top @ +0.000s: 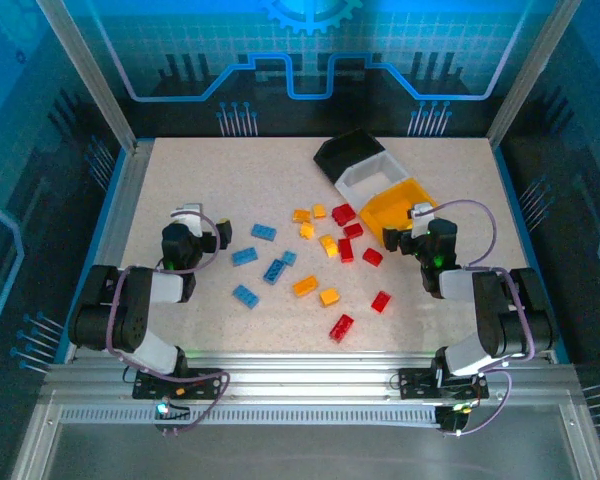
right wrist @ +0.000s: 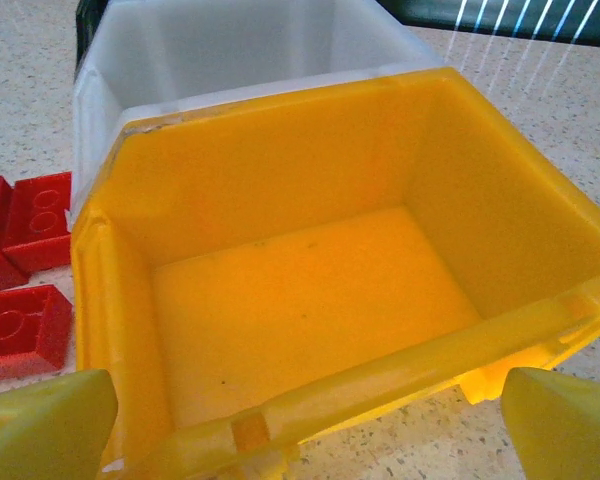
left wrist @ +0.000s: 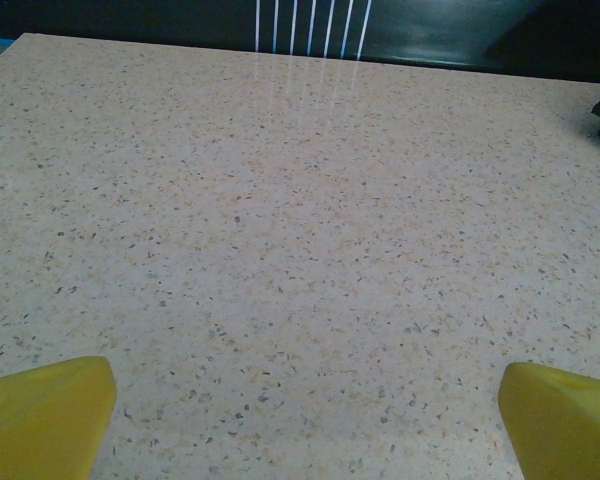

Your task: Sort the legos into containers by color

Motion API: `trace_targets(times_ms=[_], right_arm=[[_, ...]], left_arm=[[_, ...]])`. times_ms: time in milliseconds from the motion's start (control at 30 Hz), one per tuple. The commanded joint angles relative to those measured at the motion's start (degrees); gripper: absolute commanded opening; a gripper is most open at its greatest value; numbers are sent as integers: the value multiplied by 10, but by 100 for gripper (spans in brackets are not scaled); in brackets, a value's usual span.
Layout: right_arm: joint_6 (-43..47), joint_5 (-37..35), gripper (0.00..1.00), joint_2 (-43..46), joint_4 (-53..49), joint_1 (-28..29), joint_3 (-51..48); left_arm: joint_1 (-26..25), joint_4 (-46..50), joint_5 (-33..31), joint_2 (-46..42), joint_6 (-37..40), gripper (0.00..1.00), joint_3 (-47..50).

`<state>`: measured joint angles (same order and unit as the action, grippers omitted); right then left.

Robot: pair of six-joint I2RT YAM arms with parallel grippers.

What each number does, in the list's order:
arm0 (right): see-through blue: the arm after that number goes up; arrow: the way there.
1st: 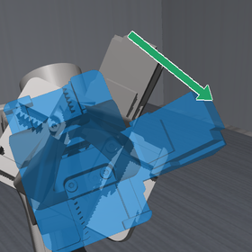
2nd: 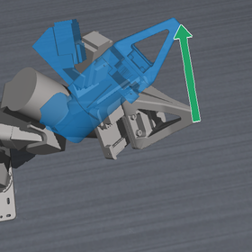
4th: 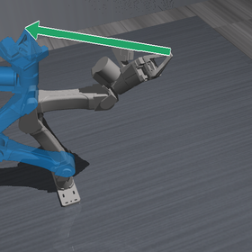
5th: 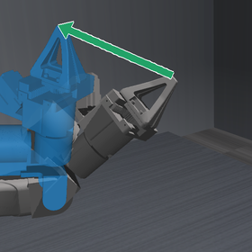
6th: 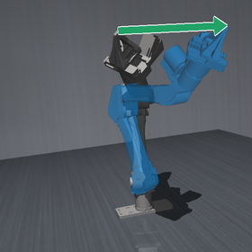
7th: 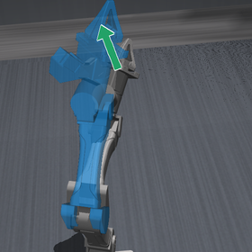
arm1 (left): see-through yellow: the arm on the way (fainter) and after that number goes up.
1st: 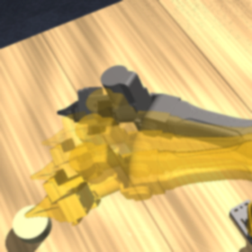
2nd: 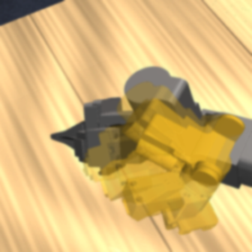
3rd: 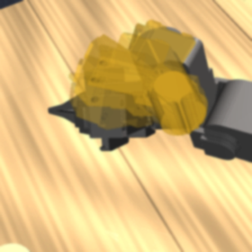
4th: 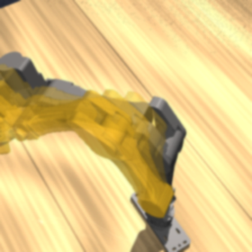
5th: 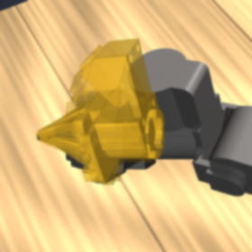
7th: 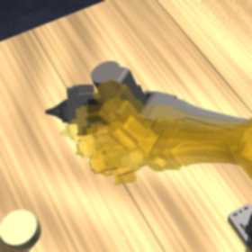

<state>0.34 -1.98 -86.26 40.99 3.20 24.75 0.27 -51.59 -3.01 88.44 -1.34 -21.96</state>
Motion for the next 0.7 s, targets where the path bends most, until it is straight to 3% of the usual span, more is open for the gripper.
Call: trace_targets(times_ms=[0, 200, 300, 433, 567, 667], right_arm=[[-16, -51, 100, 21, -23, 0, 20], [-74, -111, 100, 91, -241, -6, 116], [-155, -84, 100, 108, -401, -20, 197], [-208, -44, 100, 77, -622, -12, 332], [-249, -49, 100, 49, -808, 18, 438], [-270, -17, 100, 45, -889, 37, 472]], left_arm=[[5, 33, -37, -22, -8, 99, -12], [5, 297, -71, -114, -41, 99, -118], [5, 435, -77, -141, -87, 99, -193], [0, 536, -73, -174, -130, 99, -253], [-22, 607, -74, -212, -163, 99, -285], [-44, 681, -86, -222, -198, 99, -311]])
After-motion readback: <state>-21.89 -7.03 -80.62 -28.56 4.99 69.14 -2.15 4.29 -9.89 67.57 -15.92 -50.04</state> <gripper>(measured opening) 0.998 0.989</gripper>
